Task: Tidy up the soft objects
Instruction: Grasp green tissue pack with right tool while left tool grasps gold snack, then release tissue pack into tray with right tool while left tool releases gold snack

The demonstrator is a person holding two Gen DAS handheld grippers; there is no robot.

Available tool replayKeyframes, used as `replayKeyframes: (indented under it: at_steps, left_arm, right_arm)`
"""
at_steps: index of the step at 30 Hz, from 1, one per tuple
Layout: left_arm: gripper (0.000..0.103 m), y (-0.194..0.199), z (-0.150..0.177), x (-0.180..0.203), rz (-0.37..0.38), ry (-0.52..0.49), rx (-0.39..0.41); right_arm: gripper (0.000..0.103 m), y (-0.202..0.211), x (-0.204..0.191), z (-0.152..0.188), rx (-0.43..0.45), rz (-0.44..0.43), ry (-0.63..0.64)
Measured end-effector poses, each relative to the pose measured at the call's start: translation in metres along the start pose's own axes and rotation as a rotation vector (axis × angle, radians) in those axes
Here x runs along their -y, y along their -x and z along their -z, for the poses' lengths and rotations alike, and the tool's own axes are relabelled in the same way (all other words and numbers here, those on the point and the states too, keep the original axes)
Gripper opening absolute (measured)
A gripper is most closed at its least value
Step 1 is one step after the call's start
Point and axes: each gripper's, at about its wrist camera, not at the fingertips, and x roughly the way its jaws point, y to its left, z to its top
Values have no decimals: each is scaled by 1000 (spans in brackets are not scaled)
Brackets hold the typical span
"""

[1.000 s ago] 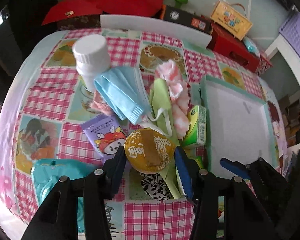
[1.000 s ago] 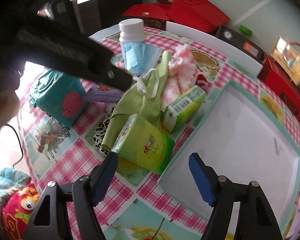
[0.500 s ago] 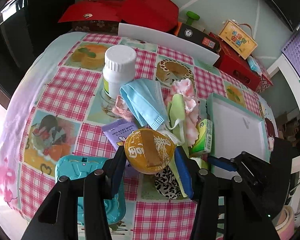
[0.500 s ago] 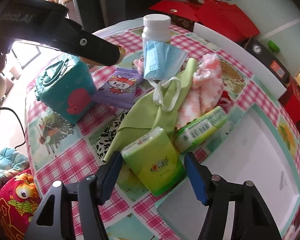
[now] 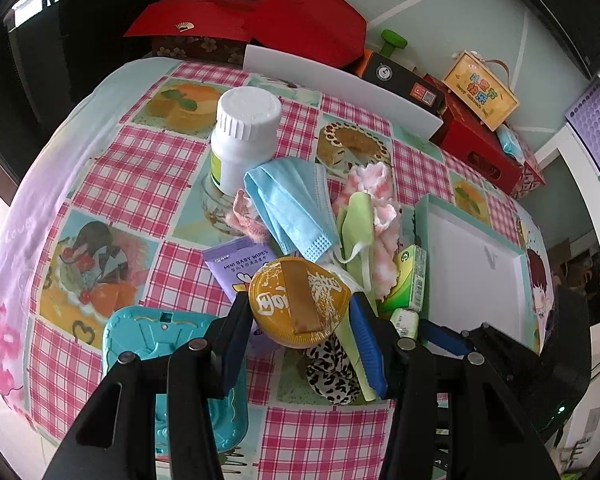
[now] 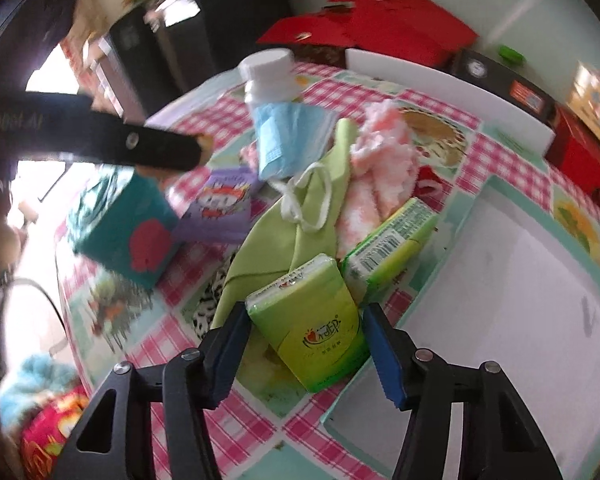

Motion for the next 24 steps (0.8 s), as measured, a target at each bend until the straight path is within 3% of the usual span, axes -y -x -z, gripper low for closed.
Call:
replayKeyframes:
  at_steps: [13, 24]
  left_arm:
    - [51, 5, -12, 18, -3, 7, 74]
    - [51, 5, -30, 83, 5, -118, 126]
  right_arm:
    - [60, 29, 11, -7, 166, -18, -177]
    - [60, 88, 71, 3, 296, 127, -369]
